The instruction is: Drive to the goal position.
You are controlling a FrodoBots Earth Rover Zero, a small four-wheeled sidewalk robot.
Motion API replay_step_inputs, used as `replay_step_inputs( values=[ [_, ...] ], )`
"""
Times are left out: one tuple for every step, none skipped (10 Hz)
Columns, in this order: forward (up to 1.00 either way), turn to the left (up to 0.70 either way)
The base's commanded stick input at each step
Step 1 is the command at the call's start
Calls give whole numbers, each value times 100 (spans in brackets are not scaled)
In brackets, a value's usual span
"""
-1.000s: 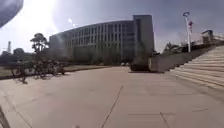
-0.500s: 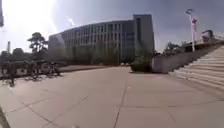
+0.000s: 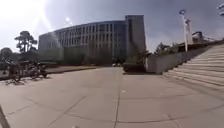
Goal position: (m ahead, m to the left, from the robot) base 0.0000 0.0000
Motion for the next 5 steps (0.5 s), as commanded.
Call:
replay_step_inputs(
  values=[
    [100,0],
    [100,0],
    [100,0],
    [100,0],
    [100,0]
  ],
)
